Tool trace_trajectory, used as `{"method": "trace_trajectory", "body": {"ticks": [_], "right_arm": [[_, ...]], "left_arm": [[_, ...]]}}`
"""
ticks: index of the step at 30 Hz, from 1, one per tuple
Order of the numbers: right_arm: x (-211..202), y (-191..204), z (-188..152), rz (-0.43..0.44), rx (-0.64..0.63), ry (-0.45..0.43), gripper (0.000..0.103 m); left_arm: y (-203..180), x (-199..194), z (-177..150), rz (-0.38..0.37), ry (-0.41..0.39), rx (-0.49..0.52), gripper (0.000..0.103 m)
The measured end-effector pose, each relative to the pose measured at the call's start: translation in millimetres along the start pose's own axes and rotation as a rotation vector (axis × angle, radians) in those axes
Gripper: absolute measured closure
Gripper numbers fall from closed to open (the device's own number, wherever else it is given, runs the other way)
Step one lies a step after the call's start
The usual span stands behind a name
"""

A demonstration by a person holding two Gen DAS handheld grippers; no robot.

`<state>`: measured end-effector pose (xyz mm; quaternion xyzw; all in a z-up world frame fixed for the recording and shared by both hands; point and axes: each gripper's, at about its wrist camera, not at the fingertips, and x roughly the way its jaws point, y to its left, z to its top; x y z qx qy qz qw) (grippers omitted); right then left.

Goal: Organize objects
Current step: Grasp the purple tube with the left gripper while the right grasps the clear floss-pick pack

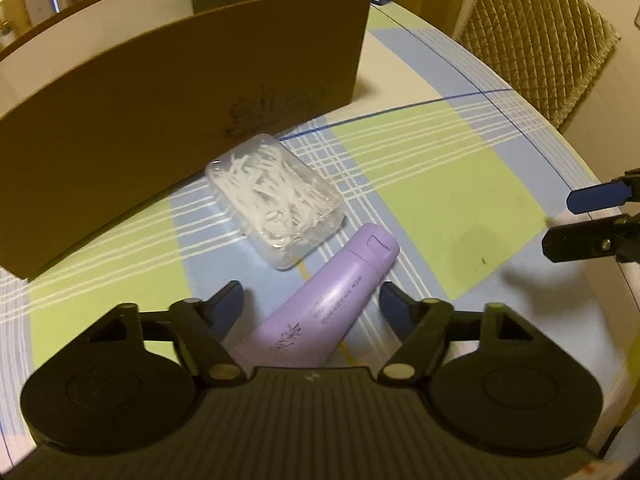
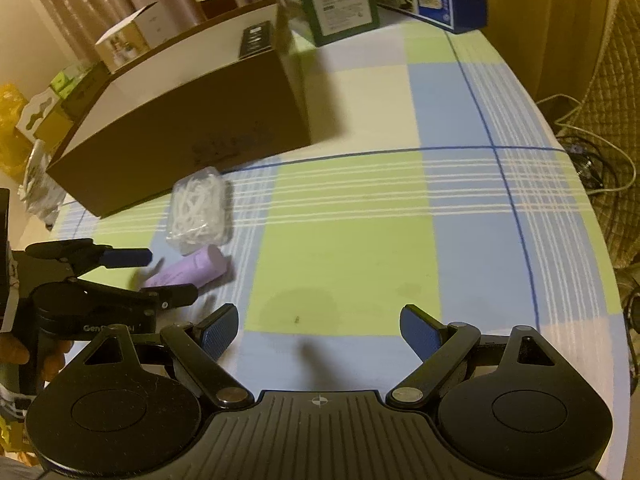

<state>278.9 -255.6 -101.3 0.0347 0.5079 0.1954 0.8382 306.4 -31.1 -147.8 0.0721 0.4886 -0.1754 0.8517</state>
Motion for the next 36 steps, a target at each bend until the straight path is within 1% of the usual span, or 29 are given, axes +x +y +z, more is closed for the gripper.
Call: {"method": "trace_trajectory", "body": {"ticks": [2,3,4,5,6,7,10,13,15,16,19,22,24,27,29,32,36], "right_arm": [[0,-2,0,-0.005,0.007,0.000,0.018],[0,-3,0,-0.006,0.009,0.001,0.018],[0,-3,0,-0.007,0.010,0.001,0.018],[0,-3,0,-0.007,0.009,0.001,0.018],[0,-4,0,-0.006,0.008,0.002,0.018],[0,-3,1,-0.005,0.006,0.002,0.018],[3,-1,1,0.004,-0.006,0.009,0.018],[6,2,2,0.017,-0.022,0.015,0.018],[10,5,3,0.028,-0.035,0.022,0.018],[11,7,3,0.033,-0.042,0.024,0.018],[17,15,5,0.051,-0.072,0.031,0.018],[24,25,7,0.073,-0.103,0.037,0.018],[31,34,9,0.092,-0.130,0.044,0.018],[42,51,15,0.109,-0.191,0.043,0.018],[52,63,20,0.117,-0.220,0.037,0.018],[66,80,29,0.127,-0.254,0.026,0.018],[88,100,43,0.116,-0.302,0.009,0.018]], "left_arm": [[-3,1,-1,-0.013,0.005,0.010,0.039],[-4,2,-2,-0.021,0.009,0.012,0.050],[-5,2,-3,-0.017,0.009,0.015,0.057],[-7,1,-5,-0.015,0.006,0.019,0.061],[-8,0,-7,-0.014,0.001,0.023,0.067],[-9,-1,-9,-0.018,0.001,0.022,0.070],[-10,-8,-17,-0.037,0.003,0.009,0.072],[-13,-17,-31,-0.041,0.002,0.029,0.072],[-14,-25,-43,-0.032,0.005,0.032,0.072],[-11,-29,-49,-0.020,0.008,0.017,0.072],[5,-40,-64,0.035,0.006,-0.067,0.072],[27,-48,-73,0.126,-0.011,-0.194,0.072],[43,-50,-74,0.175,-0.024,-0.277,0.072],[60,-49,-69,0.236,-0.035,-0.367,0.072],[71,-48,-65,0.257,-0.036,-0.408,0.072],[79,-45,-58,0.271,-0.025,-0.437,0.072],[82,-40,-50,0.290,-0.007,-0.432,0.072]]}}
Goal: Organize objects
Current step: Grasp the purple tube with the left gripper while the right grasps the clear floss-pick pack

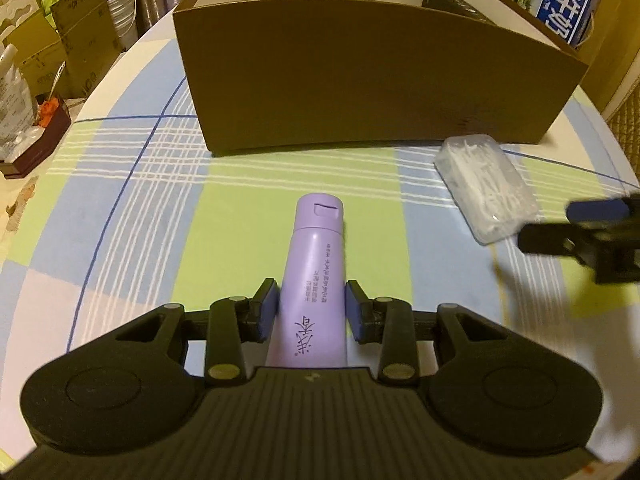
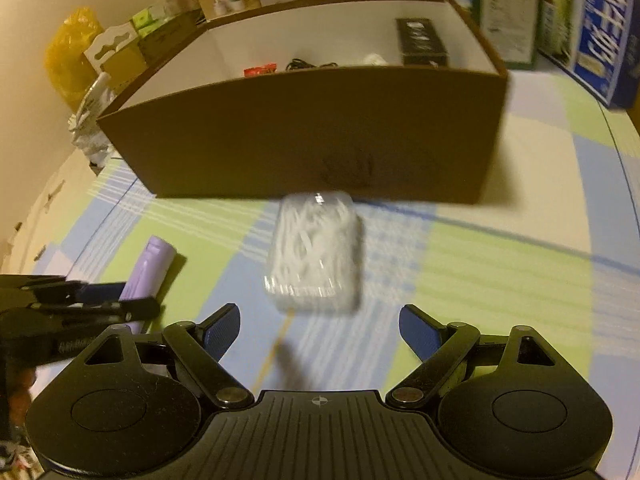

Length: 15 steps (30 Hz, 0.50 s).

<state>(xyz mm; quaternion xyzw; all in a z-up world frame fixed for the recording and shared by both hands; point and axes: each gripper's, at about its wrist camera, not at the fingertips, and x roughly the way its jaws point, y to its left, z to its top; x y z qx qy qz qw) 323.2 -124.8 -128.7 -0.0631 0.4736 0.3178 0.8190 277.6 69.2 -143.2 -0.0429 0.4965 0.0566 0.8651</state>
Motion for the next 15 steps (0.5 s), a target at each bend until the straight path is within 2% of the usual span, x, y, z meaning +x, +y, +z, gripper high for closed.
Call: {"method": "trace_trajectory", "body": {"ticks": [5,8,10,15], "right_arm": [[27,12,20,-0.021,-0.037,-0.005,0.020],[40,15,26,-0.040,-0.057,0.003,0.030],[48,15,27,-0.048,-0.064,0.012,0.044],[49,12,19,-0.047,-0.092,0.005,0.046]], "left_arm": [[-2,4,7,0.014,0.016,-0.005,0.072],[-3,5,10,0.018,0.022,-0.008,0.072],[-3,6,11,0.021,0.022,-0.006,0.072],[-4,4,9,0.021,0.018,-0.007,0.072]]}}
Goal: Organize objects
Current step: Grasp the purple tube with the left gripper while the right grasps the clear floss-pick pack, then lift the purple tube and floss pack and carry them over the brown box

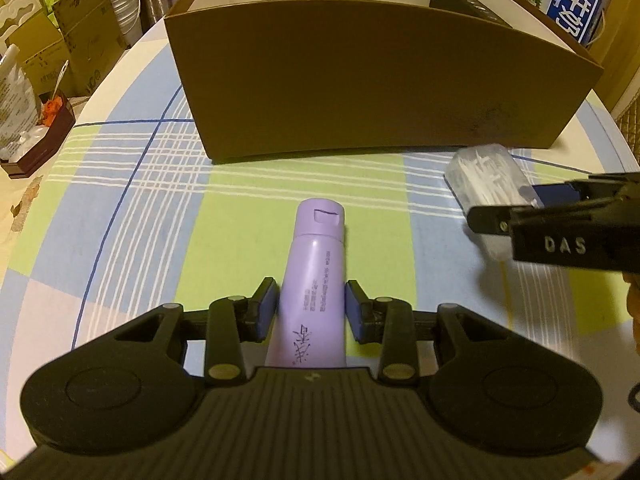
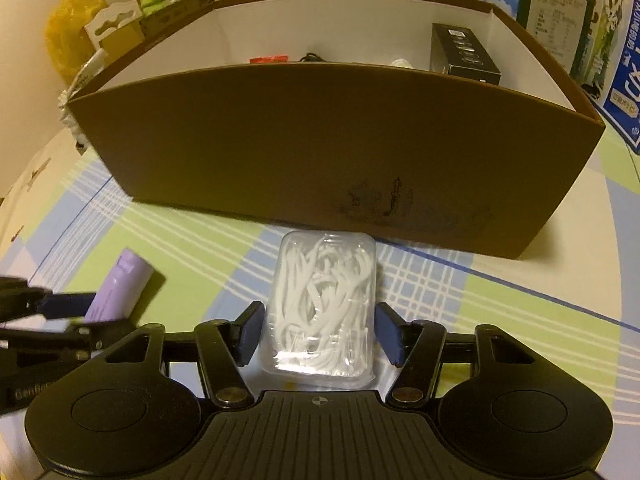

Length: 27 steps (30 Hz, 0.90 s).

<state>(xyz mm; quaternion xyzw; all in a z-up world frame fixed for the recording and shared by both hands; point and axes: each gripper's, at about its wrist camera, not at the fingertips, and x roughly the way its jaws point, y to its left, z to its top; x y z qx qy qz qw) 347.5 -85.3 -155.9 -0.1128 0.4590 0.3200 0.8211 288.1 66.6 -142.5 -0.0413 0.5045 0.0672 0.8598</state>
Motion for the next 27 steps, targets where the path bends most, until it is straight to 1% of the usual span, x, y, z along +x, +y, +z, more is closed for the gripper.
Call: {"method": "trace_trajectory", "body": {"ticks": [3,8,15,18,21,25,27], "right_arm": [[-6,-1,-9,0.018,-0.011,0.007,0.047],[-25,-4,-37,0.057,-0.008,0.022,0.047],[-58,-10,-71,0.095,0.007,0.058,0.046],[-64,-10,-77,0.095,0.001,0.070,0.046],[-66,-10,-77,0.092,0.001,0.076,0.046],[-62,-7,-74,0.078,-0.003,0.081,0.045],[-60,-8,-72,0.074,0.002,0.079,0.045]], "left_arm": [[1,-3,-4,-0.006,-0.001,-0.009,0.072],[-1,-14,-20,-0.012,0.001,-0.033,0.072],[-4,-35,-52,-0.055,0.042,-0.029,0.072],[-7,-41,-61,-0.064,0.058,-0.028,0.072],[-10,-39,-60,-0.055,0.054,-0.038,0.072],[-16,-33,-53,-0.024,0.060,-0.033,0.072],[-22,-31,-50,-0.001,0.070,-0.015,0.071]]}}
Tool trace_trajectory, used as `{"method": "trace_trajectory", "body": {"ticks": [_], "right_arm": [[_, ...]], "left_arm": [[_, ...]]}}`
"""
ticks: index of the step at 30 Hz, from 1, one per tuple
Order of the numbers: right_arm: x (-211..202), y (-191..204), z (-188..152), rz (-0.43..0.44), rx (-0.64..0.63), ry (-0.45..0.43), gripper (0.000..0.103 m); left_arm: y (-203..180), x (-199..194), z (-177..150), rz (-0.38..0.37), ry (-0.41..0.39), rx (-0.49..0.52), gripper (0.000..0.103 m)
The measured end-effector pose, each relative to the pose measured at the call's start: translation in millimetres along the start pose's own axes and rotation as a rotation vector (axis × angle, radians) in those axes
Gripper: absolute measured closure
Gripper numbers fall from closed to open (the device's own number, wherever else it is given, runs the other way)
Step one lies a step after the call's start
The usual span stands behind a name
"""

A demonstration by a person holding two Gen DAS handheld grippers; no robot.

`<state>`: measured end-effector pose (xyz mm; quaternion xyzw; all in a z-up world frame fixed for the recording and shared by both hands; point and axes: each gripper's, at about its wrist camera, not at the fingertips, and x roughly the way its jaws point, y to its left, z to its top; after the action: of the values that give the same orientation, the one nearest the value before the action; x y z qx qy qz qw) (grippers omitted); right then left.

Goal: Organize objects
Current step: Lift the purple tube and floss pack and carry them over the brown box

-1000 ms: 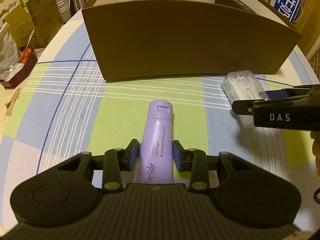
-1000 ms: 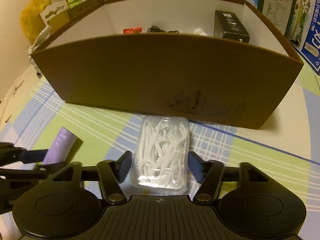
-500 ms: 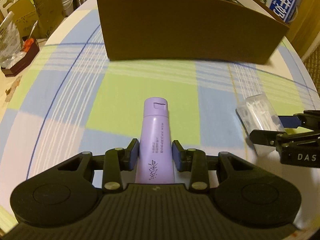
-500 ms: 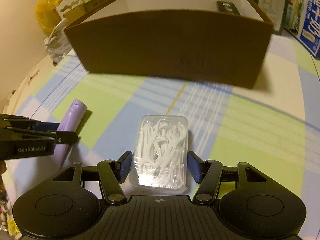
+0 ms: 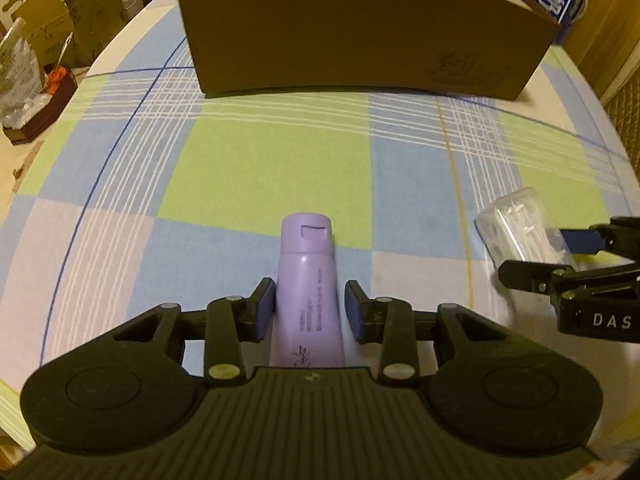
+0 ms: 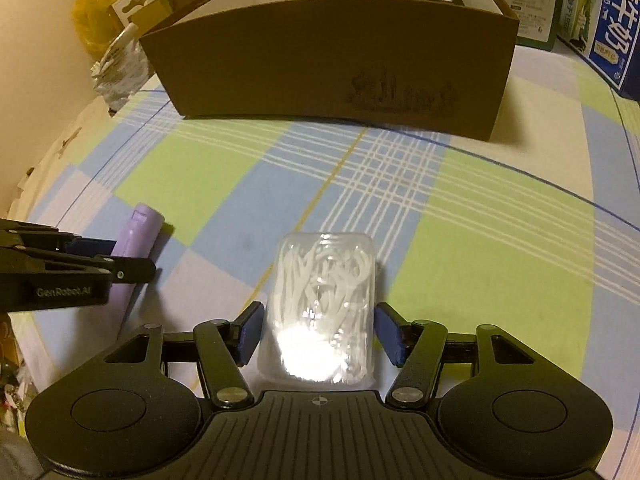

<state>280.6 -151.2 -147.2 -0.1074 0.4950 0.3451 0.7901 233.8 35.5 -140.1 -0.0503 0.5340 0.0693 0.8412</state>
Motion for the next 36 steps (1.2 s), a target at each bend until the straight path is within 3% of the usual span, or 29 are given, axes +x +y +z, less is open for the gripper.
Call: {"method": "trace_trajectory", "body": {"ticks": [5,7,11,36], "right_arm": [[4.0,2.0,2.1,-0.023,-0.012,0.001,0.045],[4.7,4.4,1.9,-0.034,-0.029,0.002,0.046],[5.1,9.3,0.5,-0.059,-0.064,0.004,0.049],[6.5,9.0,-0.6,-0.059,-0.053,0.008,0.049]], "left_arm": [[-3.9,1.1,0.7,0.023,0.003,0.003,0.069],[-3.3,0.9,0.8,0.024,0.000,0.003,0.074],[-2.7,-0.2,1.6,0.017,-0.004,0.013,0.075],[-0.3,-0.2,-0.9,0.003,-0.005,0.020,0.075]]}}
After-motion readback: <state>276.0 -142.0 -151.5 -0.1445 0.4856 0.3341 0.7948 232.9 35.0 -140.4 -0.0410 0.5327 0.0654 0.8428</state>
